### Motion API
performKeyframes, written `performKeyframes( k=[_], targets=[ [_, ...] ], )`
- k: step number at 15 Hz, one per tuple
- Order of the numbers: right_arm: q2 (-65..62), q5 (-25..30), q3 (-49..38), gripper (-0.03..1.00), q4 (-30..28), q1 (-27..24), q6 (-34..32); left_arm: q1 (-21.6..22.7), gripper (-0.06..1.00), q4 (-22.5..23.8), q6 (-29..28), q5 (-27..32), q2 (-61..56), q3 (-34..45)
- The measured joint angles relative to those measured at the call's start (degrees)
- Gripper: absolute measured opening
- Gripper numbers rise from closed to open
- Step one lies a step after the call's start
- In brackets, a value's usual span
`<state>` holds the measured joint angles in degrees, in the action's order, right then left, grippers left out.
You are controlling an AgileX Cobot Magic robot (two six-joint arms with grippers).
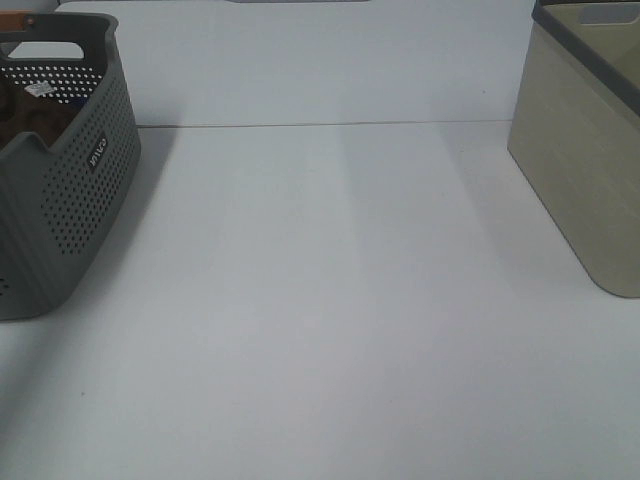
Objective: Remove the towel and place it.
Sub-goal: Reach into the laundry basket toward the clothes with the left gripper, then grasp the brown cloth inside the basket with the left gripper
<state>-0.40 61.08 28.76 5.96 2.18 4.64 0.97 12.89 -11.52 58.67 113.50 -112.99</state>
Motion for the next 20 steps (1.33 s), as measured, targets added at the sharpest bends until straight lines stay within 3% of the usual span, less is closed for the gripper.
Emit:
performKeyframes(
  k=[8, 20],
  targets=[
    [0.0, 0.0, 0.0, 0.64, 0.0, 0.0, 0.0, 5.7, 0.56, -2.5, -1.1, -0.3, 18.1, -16.3],
    [0.0, 0.0, 0.0, 0.64, -0.1, 0.0, 0.0, 6.8, 0.51, -4.2, -1.1, -14.7, 26.6, -17.4]
  ],
)
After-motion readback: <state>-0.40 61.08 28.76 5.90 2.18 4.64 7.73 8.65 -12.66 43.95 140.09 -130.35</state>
